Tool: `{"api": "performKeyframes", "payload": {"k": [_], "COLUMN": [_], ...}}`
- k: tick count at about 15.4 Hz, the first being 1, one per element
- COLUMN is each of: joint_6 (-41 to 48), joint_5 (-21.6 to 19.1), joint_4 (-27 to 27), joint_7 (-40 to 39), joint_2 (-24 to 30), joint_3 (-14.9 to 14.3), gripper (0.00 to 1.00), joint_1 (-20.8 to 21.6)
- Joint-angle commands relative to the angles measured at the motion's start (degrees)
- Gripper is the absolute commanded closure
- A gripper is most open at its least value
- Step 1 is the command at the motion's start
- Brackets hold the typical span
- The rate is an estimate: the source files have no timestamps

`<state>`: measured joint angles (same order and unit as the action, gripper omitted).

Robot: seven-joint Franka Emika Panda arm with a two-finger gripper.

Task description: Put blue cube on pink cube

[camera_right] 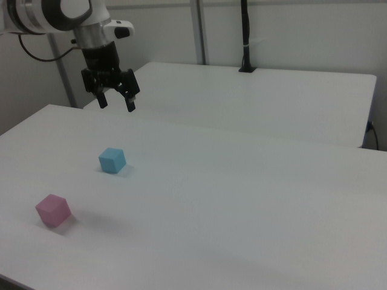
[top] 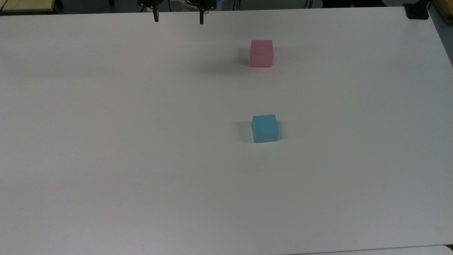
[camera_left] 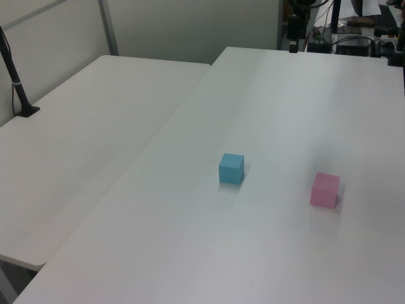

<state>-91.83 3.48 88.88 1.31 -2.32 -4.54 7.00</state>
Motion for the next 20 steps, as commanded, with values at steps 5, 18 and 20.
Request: {"api": "performKeyframes", "payload": {"k": [5,18,20], "joint_6": [-8.2,-21.3,-21.3], "joint_5": [-0.2,-2.8,-3.0], "joint_4": [4.8,0.7,0.7], "joint_7": [11.3,11.6,11.6], "joint_2": [-1.7,-17.9,-18.0], "joint_3": [5.4,7.0,7.0], "gripper": [0.0,0.0,0.0], "joint_1": [2.0,8.0,8.1]}}
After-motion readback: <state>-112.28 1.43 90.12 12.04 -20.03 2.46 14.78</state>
